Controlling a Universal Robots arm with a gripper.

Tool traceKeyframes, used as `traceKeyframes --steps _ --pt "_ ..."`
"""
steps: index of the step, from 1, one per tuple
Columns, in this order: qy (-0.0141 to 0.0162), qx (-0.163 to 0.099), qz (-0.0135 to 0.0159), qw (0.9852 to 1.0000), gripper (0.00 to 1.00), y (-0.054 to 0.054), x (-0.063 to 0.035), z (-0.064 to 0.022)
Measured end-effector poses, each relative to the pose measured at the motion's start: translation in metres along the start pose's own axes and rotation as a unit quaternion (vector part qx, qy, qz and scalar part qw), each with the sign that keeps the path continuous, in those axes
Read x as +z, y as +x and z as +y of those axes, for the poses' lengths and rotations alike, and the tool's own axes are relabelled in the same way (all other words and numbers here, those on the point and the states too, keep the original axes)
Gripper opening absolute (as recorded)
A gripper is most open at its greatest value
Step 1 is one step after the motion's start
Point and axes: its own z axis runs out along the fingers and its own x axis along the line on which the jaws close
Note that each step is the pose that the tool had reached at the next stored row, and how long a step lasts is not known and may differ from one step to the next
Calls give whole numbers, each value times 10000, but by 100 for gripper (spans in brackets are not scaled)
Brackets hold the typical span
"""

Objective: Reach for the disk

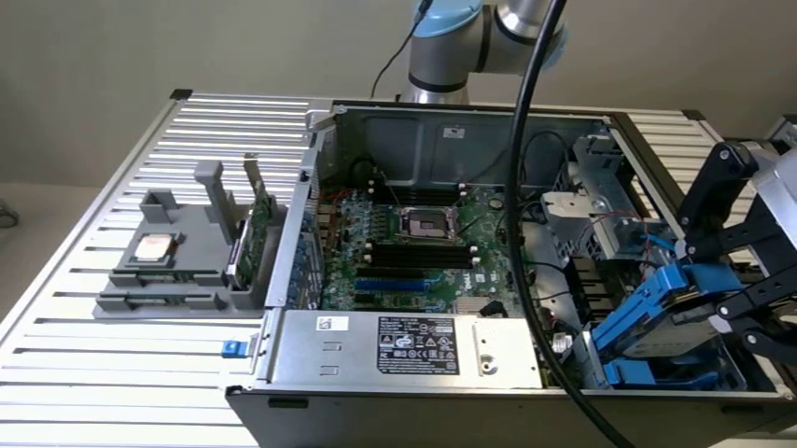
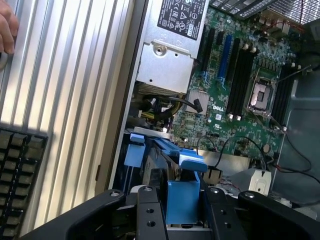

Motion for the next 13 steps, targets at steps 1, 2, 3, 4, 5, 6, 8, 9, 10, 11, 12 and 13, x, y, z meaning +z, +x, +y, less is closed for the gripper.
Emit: traceKeyframes --steps 1,2,3,4,5,6,8,9,10,11,12,13 --pt "0 1 1 10000 34 -1 -1 0" --pt "0 2 1 10000 34 -1 -1 0" --pt "0 2 0 10000 34 -2 0 -1" --pt "1 2 -1 10000 34 -2 1 -1" --pt "0 1 -1 10000 35 -2 0 -2" --pt "0 2 0 10000 35 -2 -1 -2" --pt "0 1 0 10000 35 0 -2 -3" --pt "1 1 -3 10000 35 0 -1 -4" --pt "3 0 -14 10000 35 -2 0 -4" --pt "3 1 -14 10000 35 -2 0 -5" --pt "6 -1 -29 10000 36 -4 3 -6" --pt "8 0 -34 10000 36 -5 4 -6"
